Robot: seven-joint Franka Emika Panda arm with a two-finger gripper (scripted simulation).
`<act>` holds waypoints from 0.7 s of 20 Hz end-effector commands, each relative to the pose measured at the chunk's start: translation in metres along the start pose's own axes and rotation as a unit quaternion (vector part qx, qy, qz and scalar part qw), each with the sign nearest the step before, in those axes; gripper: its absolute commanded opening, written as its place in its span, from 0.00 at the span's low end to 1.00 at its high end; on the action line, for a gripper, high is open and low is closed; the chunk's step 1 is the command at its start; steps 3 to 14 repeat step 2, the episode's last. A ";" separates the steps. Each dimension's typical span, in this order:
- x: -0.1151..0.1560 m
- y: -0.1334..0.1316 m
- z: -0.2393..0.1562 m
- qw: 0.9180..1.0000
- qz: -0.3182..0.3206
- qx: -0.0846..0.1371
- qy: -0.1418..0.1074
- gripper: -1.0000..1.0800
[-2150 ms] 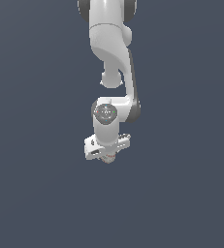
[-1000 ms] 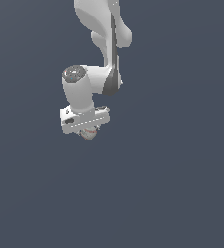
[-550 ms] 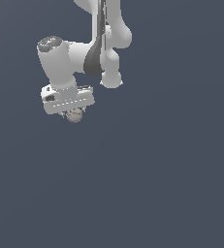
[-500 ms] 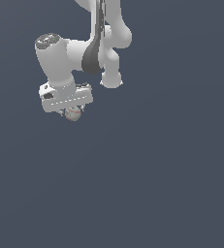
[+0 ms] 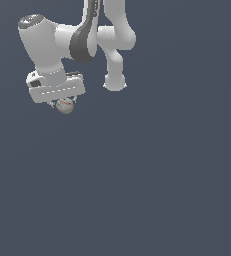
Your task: Pick up the object and move it to a goal position.
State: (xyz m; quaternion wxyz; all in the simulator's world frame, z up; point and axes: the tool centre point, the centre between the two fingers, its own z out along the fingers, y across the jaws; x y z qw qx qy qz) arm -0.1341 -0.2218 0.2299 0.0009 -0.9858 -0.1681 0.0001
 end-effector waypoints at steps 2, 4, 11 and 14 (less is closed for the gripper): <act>-0.004 0.003 -0.005 1.000 -0.001 -0.001 0.000 0.00; -0.004 0.003 -0.005 1.000 -0.001 -0.001 0.000 0.00; -0.004 0.003 -0.005 1.000 -0.001 -0.001 0.000 0.00; -0.004 0.003 -0.005 1.000 -0.001 -0.001 0.000 0.00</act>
